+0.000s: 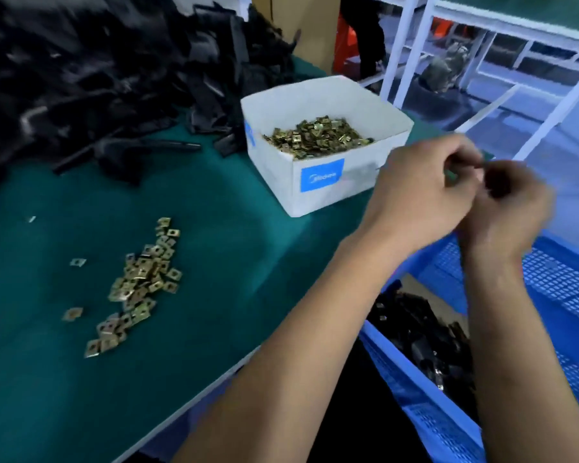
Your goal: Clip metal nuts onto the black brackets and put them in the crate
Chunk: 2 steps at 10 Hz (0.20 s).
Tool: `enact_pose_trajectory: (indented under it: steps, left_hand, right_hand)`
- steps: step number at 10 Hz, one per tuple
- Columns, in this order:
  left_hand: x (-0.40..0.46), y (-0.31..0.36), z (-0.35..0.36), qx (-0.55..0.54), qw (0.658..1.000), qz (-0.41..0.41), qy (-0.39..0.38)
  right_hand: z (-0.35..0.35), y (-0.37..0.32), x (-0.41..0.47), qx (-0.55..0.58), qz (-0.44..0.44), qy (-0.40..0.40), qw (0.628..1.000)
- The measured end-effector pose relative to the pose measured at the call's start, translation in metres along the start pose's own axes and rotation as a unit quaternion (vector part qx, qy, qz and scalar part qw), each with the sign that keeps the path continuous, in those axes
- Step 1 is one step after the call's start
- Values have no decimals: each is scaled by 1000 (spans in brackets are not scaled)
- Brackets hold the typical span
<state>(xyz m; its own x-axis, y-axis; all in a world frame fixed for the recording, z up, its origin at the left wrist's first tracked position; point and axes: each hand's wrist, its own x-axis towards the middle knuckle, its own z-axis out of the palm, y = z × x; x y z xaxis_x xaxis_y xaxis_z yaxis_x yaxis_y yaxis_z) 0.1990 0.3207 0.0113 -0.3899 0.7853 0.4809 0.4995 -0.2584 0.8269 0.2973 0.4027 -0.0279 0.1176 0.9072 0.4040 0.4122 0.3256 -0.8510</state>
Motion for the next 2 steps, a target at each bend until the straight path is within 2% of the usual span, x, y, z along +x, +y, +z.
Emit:
enact_pose_trajectory:
  steps: [1, 2]
  left_hand:
    - [-1, 10, -75, -30, 995, 21, 94]
    - [-19, -3, -152, 14, 978, 15, 206]
  right_hand:
    - [21, -58, -12, 129, -61, -35, 989]
    - [56, -113, -51, 206, -140, -116, 961]
